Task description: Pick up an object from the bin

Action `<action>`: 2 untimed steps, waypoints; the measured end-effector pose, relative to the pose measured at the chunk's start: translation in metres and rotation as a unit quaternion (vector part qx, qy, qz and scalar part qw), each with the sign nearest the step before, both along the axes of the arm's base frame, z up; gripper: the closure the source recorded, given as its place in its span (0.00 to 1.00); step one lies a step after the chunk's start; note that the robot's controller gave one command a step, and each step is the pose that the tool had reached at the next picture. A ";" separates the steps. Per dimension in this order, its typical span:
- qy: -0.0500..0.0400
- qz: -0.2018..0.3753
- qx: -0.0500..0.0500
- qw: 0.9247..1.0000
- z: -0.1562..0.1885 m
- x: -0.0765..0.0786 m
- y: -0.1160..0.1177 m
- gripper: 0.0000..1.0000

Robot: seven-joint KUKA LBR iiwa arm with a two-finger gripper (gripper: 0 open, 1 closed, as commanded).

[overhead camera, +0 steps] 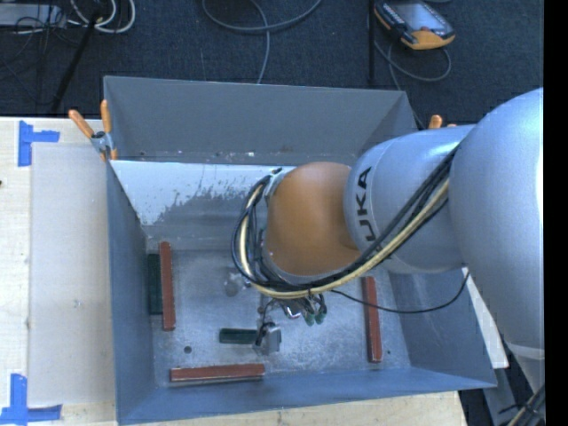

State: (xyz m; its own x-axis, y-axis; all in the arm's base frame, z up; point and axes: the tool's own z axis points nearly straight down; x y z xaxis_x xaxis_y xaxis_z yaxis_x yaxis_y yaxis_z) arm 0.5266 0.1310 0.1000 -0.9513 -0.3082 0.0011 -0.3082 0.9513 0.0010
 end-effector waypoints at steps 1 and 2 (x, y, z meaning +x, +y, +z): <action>0.001 -0.056 0.000 0.998 0.002 -0.006 -0.004 0.00; 0.002 -0.063 -0.001 0.998 -0.032 -0.012 0.000 0.00</action>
Offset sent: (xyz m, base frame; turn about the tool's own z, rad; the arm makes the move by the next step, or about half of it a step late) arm -0.0057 -0.0038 0.0030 0.1114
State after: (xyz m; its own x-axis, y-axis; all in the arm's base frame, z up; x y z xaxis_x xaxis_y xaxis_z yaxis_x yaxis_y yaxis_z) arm 0.5146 0.1312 0.0677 -0.9825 -0.1861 0.0048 -0.1861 0.9825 0.0008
